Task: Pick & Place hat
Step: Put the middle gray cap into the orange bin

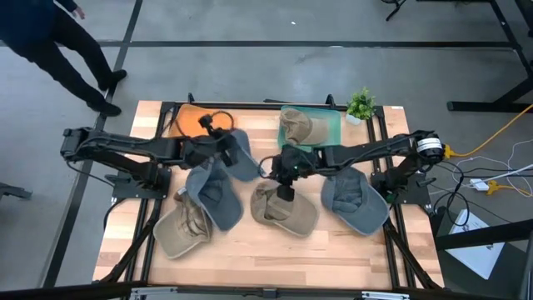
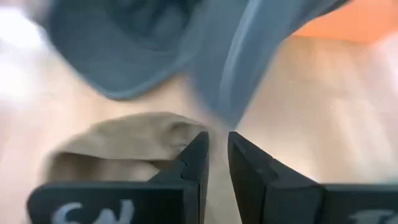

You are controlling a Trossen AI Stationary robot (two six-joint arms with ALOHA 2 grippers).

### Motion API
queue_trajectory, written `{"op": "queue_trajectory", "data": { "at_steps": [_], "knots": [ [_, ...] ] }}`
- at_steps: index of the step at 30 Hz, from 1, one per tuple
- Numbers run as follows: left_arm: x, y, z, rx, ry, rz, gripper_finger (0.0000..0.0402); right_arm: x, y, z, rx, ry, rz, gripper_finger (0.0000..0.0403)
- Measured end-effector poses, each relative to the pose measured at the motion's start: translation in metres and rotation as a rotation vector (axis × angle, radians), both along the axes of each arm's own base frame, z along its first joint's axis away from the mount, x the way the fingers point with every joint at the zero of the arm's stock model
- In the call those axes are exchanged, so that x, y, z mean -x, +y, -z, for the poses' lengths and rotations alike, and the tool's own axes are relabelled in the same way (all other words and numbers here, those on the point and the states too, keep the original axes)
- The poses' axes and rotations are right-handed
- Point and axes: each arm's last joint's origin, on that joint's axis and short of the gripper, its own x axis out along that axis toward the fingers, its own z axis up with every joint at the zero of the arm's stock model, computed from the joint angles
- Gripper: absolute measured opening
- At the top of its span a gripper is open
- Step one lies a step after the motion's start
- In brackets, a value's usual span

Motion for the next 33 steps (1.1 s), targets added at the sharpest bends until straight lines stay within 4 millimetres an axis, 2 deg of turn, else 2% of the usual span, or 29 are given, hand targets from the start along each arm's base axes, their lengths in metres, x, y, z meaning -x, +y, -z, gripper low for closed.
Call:
{"op": "queue_trajectory", "data": {
  "at_steps": [5, 11, 16, 20, 24, 29, 33],
  "knots": [
    [0.015, 0.0, -0.016, -0.077, -0.016, -0.036, 0.0007, -0.005, -0.022, -0.007, -0.223, -0.09, -0.035, 0.006],
    [0.027, -0.008, -0.032, -0.128, -0.053, 0.008, 0.0007, -0.007, -0.05, -0.017, -0.513, -0.169, 0.015, 0.006],
    [0.03, -0.018, -0.038, -0.129, -0.09, 0.112, 0.0008, -0.01, -0.064, -0.03, -0.609, -0.294, -0.018, 0.0077],
    [0.029, -0.029, -0.038, -0.074, -0.111, 0.269, 0.0008, -0.012, -0.066, -0.038, -0.643, -0.371, -0.035, 0.0115],
    [0.026, -0.038, -0.037, 0.001, -0.14, 0.404, 0.0008, -0.014, -0.066, -0.043, -0.666, -0.416, -0.035, 0.0171],
    [0.024, -0.04, -0.041, 0.021, -0.2, 0.449, 0.0008, -0.014, -0.067, -0.045, -0.68, -0.438, 0.022, 0.025],
    [0.023, -0.04, -0.049, -0.001, -0.277, 0.462, 0.0009, -0.014, -0.068, -0.045, -0.669, -0.441, 0.021, 0.029]
  ]
}}
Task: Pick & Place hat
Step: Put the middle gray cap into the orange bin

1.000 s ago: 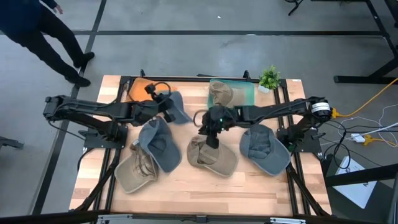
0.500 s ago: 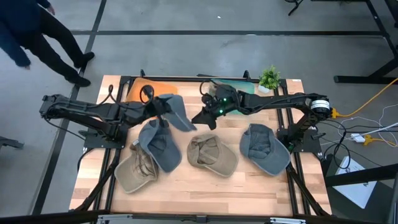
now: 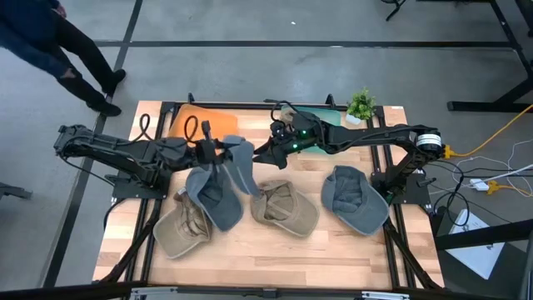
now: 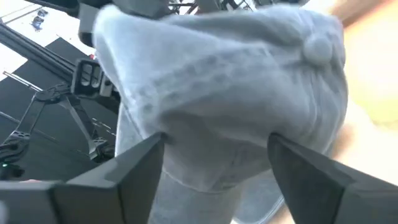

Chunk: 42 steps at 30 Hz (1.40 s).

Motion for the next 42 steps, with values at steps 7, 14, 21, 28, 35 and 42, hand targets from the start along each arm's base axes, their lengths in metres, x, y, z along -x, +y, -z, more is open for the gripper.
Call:
{"op": "queue_trajectory", "data": {
  "at_steps": [7, 14, 21, 28, 35, 42],
  "knots": [
    [-0.001, -0.001, -0.008, 0.015, -0.085, 0.032, 0.0008, 0.0, 0.0, 0.0, 0.019, -0.006, -0.005, 0.0295],
    [-0.001, -0.001, -0.015, 0.041, -0.164, 0.014, 0.001, 0.0, 0.0, -0.001, -0.001, -0.006, -0.008, 0.0284],
    [-0.001, -0.003, -0.017, 0.106, -0.203, 0.089, 0.001, -0.001, 0.0, -0.011, 0.019, -0.114, -0.008, 0.0283],
    [-0.001, -0.003, -0.018, 0.128, -0.221, 0.111, 0.0009, -0.002, -0.001, -0.018, 0.048, -0.193, -0.014, 0.0283],
    [-0.002, -0.002, -0.016, 0.193, -0.218, 0.14, 0.0012, -0.002, -0.002, -0.019, 0.13, -0.223, 0.007, 0.0245],
    [-0.002, -0.002, -0.012, 0.245, -0.196, 0.135, 0.0015, -0.002, -0.002, -0.02, 0.164, -0.239, 0.005, 0.0085]
  ]
}}
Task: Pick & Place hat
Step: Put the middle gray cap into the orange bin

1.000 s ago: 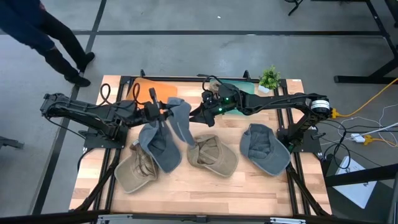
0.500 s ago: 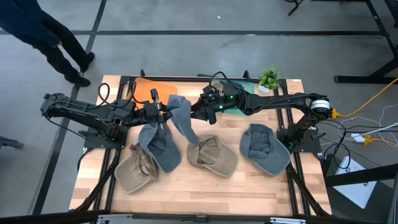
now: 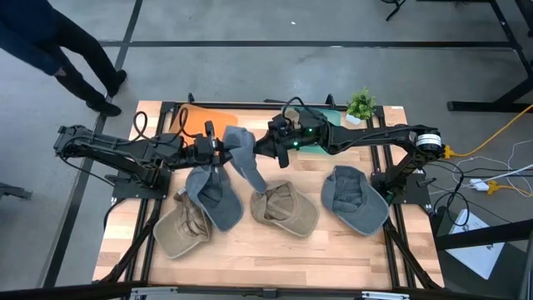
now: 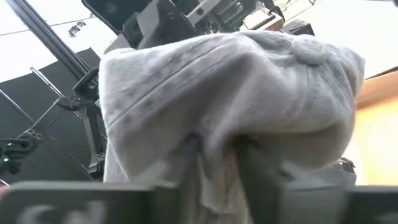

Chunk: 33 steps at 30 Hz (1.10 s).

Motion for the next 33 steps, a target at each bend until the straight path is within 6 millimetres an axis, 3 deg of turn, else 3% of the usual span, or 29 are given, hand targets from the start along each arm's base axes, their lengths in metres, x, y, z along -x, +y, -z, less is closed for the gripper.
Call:
{"op": "queue_trajectory", "data": {
  "at_steps": [3, 14, 27, 33],
  "knots": [
    [0.0, 0.0, 0.004, 0.039, 0.028, 0.0, 0.0019, 0.0, 0.0, 0.0, 0.009, -0.002, 0.013, 0.0017],
    [0.003, -0.001, 0.027, 0.312, 0.206, 0.008, 0.0039, 0.001, 0.0, 0.014, 0.08, 0.12, 0.011, 0.0007],
    [0.01, -0.004, 0.046, 0.642, 0.381, 0.031, 0.0177, 0.006, -0.002, 0.037, 0.281, 0.331, 0.05, 0.0005],
    [0.011, -0.01, 0.047, 0.761, 0.461, 0.211, 0.0226, 0.008, -0.003, 0.042, 0.356, 0.388, 0.09, 0.0005]
  ]
}}
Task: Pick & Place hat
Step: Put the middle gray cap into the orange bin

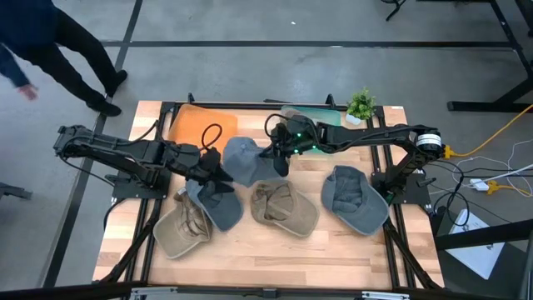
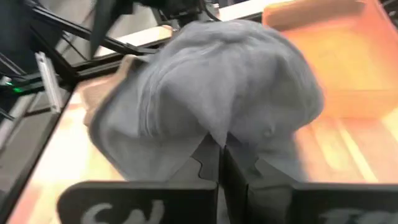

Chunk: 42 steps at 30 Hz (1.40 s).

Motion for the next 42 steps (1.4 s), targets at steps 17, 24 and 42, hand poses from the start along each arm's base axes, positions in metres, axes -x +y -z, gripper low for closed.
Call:
{"op": "queue_trajectory", "data": {
  "at_steps": [17, 24, 42],
  "knots": [
    [0.005, 0.028, 0.011, 0.362, 0.12, -0.594, 0.0227, -0.001, 0.02, 0.006, 0.185, 0.076, -0.004, 0.0005],
    [-0.001, 0.054, -0.001, 0.4, -0.031, -0.634, 0.0237, -0.001, 0.029, 0.008, 0.242, 0.099, -0.029, 0.0005],
    [-0.038, 0.091, 0.034, 0.647, 0.144, -0.426, 0.0235, -0.001, 0.03, 0.008, 0.27, 0.093, -0.047, 0.0005]
  ]
}}
